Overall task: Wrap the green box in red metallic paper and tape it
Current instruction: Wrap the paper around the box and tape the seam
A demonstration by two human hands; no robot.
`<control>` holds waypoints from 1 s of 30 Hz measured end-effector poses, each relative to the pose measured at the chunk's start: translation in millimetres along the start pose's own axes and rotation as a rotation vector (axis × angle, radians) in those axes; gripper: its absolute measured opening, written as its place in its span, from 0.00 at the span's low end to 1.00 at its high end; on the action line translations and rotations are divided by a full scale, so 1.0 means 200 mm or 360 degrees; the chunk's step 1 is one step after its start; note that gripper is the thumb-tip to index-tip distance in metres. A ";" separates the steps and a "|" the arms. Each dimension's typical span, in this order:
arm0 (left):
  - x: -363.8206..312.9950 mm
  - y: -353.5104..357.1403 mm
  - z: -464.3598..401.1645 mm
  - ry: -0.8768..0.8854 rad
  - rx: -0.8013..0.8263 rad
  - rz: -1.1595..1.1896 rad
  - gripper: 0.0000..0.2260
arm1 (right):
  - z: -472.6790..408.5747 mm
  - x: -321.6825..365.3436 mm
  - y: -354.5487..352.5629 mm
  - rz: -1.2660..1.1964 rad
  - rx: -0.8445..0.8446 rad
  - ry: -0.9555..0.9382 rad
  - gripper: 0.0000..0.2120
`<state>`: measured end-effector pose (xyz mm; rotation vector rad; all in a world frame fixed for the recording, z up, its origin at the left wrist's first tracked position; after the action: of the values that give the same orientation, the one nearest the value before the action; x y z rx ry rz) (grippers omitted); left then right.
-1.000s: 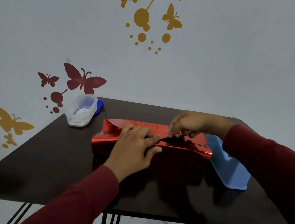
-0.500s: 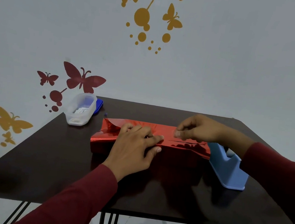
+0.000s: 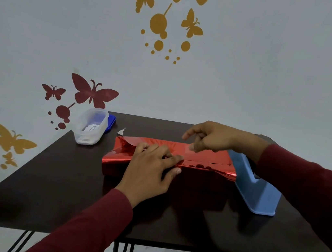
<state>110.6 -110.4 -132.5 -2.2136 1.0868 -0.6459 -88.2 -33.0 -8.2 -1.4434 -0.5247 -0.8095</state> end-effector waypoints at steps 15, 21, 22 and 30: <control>0.00 0.00 0.00 -0.0022 0.0006 -0.0007 0.22 | -0.04 -0.12 0.03 -0.0246 0.0015 0.0387 0.18; 0.00 0.00 0.00 -0.0016 0.0014 -0.0023 0.21 | -0.02 -0.13 0.03 -0.0192 0.0024 0.0411 0.20; 0.00 0.01 0.00 -0.0014 0.0012 -0.0028 0.21 | -0.02 -0.13 0.03 -0.0173 0.0016 0.0414 0.20; 0.00 0.01 0.00 -0.0009 -0.0013 -0.0049 0.21 | -0.04 -0.12 0.06 0.0063 -0.0066 0.0384 0.21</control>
<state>109.6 -111.7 -134.8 -2.2416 1.0560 -0.6494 -95.2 -38.1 -34.3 -1.3665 -0.2962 -0.9526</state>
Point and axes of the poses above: each hand's wrist, its own z-axis away from the middle knuckle, its own y-axis out of the palm, x = y × z, the point moved 1 cm from there along -z, towards the middle knuckle, and after that the axes turned 15 degrees about -z, right-handed, at the moved point
